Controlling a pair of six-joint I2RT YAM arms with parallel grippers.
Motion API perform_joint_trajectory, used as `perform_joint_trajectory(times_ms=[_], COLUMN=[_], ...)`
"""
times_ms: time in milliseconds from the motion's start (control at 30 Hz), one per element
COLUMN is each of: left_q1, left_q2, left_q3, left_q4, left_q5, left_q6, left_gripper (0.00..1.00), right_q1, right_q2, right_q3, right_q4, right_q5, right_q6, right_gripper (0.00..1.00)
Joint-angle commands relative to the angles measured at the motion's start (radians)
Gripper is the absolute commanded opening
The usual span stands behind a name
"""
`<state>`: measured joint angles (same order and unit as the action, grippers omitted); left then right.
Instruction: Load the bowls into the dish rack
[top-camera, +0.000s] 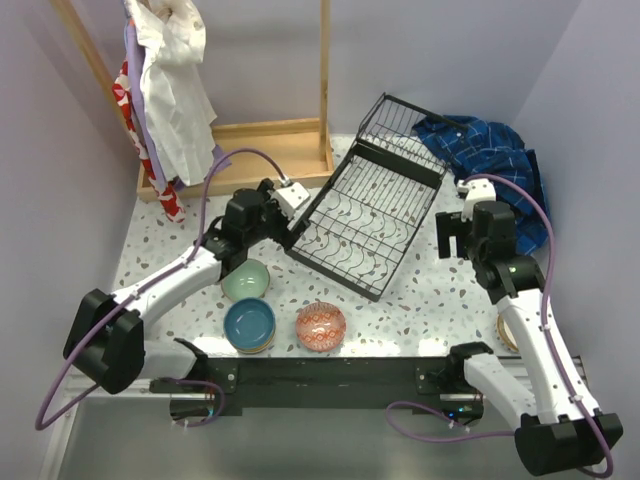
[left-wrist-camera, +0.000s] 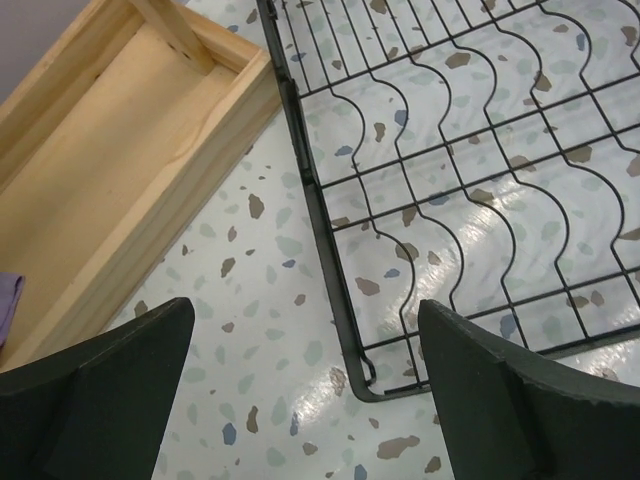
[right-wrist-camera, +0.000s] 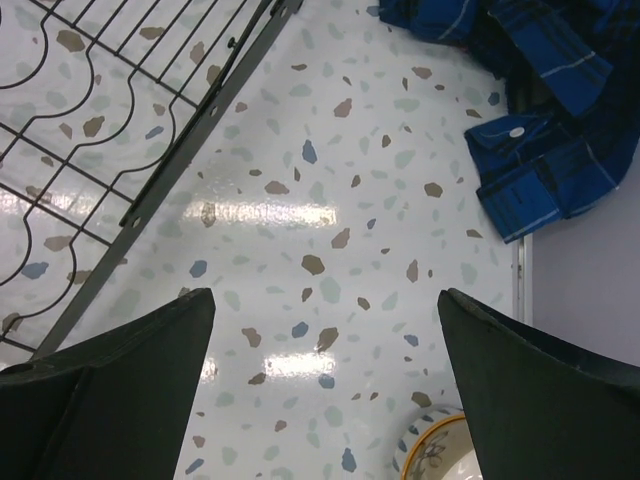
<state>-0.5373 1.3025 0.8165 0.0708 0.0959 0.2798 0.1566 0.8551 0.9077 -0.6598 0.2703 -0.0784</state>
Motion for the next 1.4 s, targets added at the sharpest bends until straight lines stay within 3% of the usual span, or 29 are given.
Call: perform_joint_trajectory(times_ms=[0, 100, 267, 500, 800, 1000, 1200, 1300, 1333, 1367], left_q1=[-0.003, -0.003, -0.003, 0.005, 0.005, 0.011, 0.014, 0.014, 0.013, 0.014], left_q2=[0.081, 0.142, 0.219, 0.395, 0.503, 0.573, 0.606, 0.609, 0.610, 0.606], left_q3=[0.153, 0.223, 0.275, 0.454, 0.475, 0.532, 0.570, 0.581, 0.587, 0.582], left_q4=[-0.003, -0.058, -0.069, -0.305, -0.279, -0.302, -0.356, -0.382, -0.391, -0.390], left_q5=[-0.093, -0.166, -0.183, 0.010, -0.013, 0.005, 0.037, 0.051, 0.059, 0.062], left_q6=[0.001, -0.013, 0.004, 0.084, 0.061, 0.033, 0.016, -0.013, -0.022, -0.030], left_gripper=[1.00, 1.00, 0.96, 0.90, 0.88, 0.77, 0.56, 0.37, 0.21, 0.15], right_q1=[-0.002, -0.002, -0.002, 0.000, -0.002, -0.002, 0.000, -0.002, 0.000, 0.000], right_q2=[0.037, 0.090, 0.212, 0.268, 0.295, 0.297, 0.285, 0.282, 0.283, 0.285], right_q3=[0.078, 0.115, 0.132, 0.109, 0.099, 0.099, 0.074, 0.063, 0.062, 0.060], right_q4=[-0.046, -0.077, -0.044, 0.026, 0.055, 0.051, 0.051, 0.048, 0.046, 0.046], right_q5=[-0.099, -0.138, -0.157, -0.207, -0.215, -0.203, -0.203, -0.192, -0.187, -0.177], right_q6=[0.020, 0.035, 0.232, 0.279, 0.307, 0.301, 0.310, 0.309, 0.310, 0.310], right_gripper=[0.99, 0.97, 0.95, 0.93, 0.91, 0.91, 0.91, 0.91, 0.91, 0.91])
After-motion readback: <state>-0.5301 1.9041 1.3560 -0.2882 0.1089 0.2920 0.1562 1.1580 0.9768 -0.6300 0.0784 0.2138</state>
